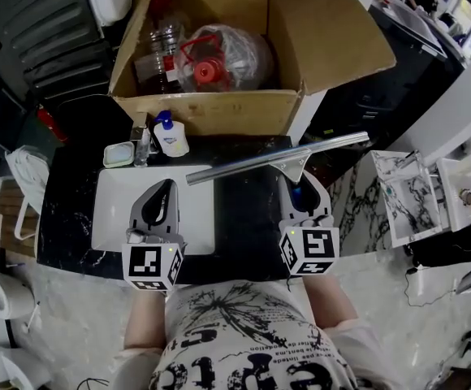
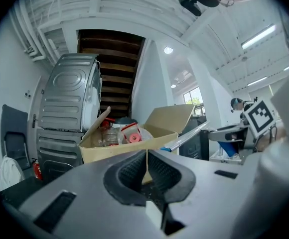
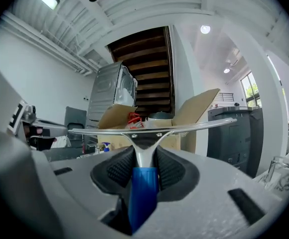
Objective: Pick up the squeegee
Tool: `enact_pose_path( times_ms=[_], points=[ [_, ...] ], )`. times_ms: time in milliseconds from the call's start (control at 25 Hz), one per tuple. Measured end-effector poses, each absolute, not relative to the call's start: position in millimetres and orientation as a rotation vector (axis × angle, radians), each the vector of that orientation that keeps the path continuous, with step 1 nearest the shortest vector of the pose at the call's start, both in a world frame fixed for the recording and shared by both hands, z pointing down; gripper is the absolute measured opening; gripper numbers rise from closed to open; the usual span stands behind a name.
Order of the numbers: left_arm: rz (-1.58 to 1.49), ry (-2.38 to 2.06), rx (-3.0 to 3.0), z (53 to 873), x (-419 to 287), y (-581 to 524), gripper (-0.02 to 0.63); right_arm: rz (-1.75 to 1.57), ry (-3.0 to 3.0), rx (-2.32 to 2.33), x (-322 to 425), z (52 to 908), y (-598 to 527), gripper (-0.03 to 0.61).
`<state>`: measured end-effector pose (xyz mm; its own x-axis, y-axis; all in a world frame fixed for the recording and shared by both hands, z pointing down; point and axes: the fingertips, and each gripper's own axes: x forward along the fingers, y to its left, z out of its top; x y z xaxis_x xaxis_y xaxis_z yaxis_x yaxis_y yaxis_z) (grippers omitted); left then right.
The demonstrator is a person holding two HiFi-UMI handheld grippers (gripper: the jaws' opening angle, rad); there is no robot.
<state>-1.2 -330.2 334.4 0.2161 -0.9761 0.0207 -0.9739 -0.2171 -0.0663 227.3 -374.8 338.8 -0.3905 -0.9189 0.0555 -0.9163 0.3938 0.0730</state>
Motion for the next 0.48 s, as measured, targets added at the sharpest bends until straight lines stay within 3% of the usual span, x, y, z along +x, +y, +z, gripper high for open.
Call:
enact_pose_path(
  times_ms=[480],
  points=[
    [-0.072,1.937,-2.419,330.0,1.6,-321.7,0.012,-0.044,-2.540,1.717,229.6,338.1,-366.1,0.115]
  ],
)
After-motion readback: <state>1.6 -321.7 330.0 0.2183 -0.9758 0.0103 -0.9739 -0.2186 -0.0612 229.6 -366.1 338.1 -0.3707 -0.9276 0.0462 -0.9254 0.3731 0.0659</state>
